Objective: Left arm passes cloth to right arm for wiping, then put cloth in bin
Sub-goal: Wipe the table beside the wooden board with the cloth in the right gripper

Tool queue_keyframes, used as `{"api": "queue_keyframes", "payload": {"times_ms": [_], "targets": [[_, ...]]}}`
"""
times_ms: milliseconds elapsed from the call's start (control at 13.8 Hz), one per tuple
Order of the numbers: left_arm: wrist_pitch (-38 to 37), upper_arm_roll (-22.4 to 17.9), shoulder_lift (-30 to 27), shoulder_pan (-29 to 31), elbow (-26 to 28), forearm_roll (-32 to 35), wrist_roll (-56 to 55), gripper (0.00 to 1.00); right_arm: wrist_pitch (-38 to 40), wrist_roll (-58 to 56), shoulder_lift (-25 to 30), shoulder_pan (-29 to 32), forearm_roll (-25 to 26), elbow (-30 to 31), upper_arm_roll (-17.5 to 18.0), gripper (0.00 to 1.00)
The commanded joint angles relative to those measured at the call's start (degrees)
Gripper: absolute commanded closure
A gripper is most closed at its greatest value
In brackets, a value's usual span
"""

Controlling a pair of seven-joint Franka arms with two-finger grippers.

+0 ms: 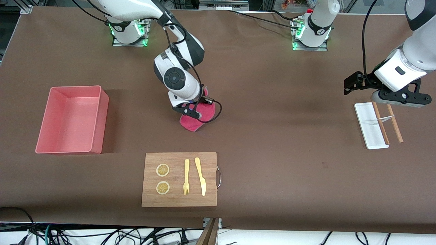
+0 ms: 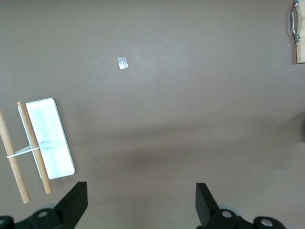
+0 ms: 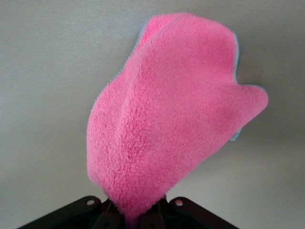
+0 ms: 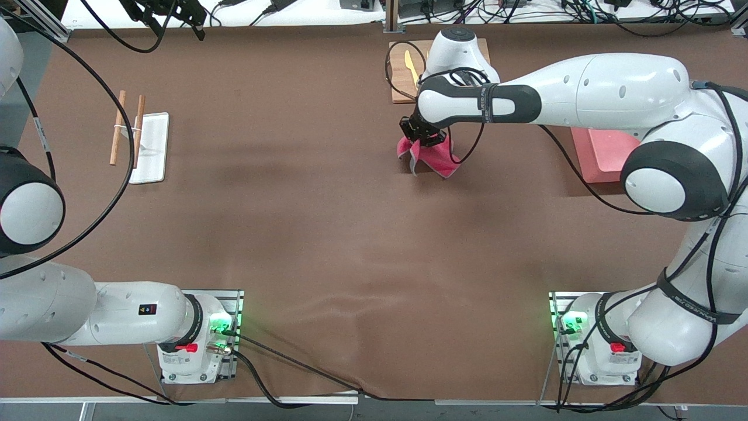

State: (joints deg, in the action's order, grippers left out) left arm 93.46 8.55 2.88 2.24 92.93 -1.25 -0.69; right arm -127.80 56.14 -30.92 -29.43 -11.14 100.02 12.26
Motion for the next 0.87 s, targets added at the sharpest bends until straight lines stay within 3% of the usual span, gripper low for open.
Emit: {"api": "queue_keyframes", "payload": {"times_ms": [0, 218, 581, 798], "targets": [[-0.3, 0.24, 0.81, -0.13, -1.52, -0.07, 0.61, 0.0, 4.3, -2.59, -0.11, 3.13, -0.55, -1.5, 0.05, 1.0], [-0.3, 0.15, 0.72, -0.13, -1.52, -0.16, 0.61, 0.0, 9.58, -9.71, 1.82, 8.49, 0.15, 0.25, -0.04, 1.0], [-0.3, 0.15, 0.72, -0.13, -1.52, -0.16, 0.61, 0.0, 9.77, -24.2, 5.43, 16.32, 1.55, 7.63, -0.92, 1.0], [-0.3, 0.15, 0.72, -0.13, -1.52, -0.07, 0.69, 0.0, 9.77, -34.04, 8.5, 19.58, 3.76, 12.2, -3.81, 1.0]]}}
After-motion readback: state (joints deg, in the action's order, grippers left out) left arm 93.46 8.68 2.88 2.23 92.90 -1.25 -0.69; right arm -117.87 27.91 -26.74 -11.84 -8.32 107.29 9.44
